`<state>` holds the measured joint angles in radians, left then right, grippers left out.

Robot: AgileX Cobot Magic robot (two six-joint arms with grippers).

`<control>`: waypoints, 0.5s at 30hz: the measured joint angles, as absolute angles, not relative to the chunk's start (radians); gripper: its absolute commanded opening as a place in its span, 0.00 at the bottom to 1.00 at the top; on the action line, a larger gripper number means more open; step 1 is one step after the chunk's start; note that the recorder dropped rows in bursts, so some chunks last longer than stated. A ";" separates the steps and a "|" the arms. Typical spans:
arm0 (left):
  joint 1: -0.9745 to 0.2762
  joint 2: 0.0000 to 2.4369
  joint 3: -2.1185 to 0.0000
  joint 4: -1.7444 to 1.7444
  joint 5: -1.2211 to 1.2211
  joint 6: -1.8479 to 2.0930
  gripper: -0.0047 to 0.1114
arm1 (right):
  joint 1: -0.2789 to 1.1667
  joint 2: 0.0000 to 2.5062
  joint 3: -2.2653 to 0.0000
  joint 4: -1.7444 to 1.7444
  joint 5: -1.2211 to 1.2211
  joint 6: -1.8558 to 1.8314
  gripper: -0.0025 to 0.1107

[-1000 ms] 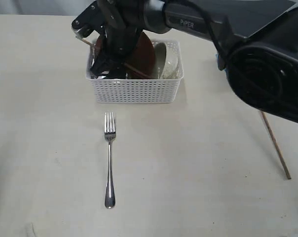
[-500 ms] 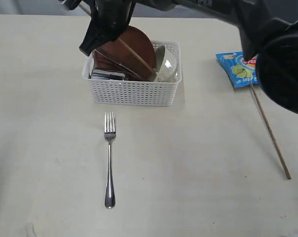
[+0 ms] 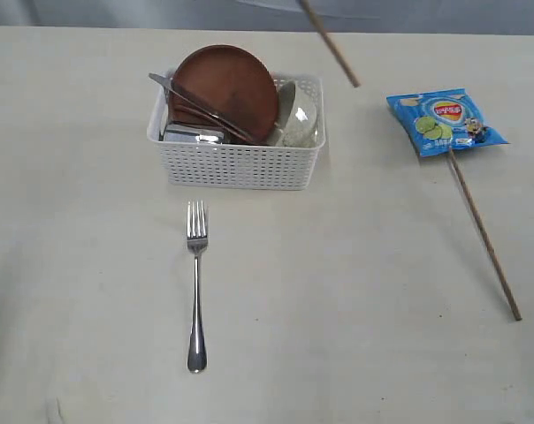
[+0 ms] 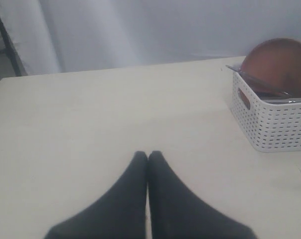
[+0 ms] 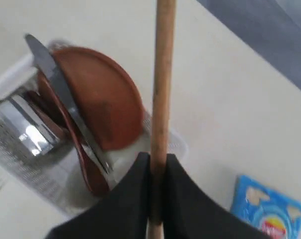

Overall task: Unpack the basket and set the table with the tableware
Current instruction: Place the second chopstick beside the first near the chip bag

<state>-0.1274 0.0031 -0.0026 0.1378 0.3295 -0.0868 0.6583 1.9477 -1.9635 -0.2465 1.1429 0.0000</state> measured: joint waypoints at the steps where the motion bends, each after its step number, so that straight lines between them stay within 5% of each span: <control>1: -0.127 0.003 -0.003 0.138 0.330 -0.087 0.04 | 0.630 1.922 -1.941 -0.232 1.160 0.000 0.02; 15: -0.127 0.003 -0.003 0.138 0.330 -0.087 0.04 | 0.102 1.652 -1.228 -0.023 1.147 -0.057 0.02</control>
<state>-0.1274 0.0031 -0.0026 0.1378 0.3295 -0.0868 0.1023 1.6524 -1.2277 -0.0230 1.1466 -0.0569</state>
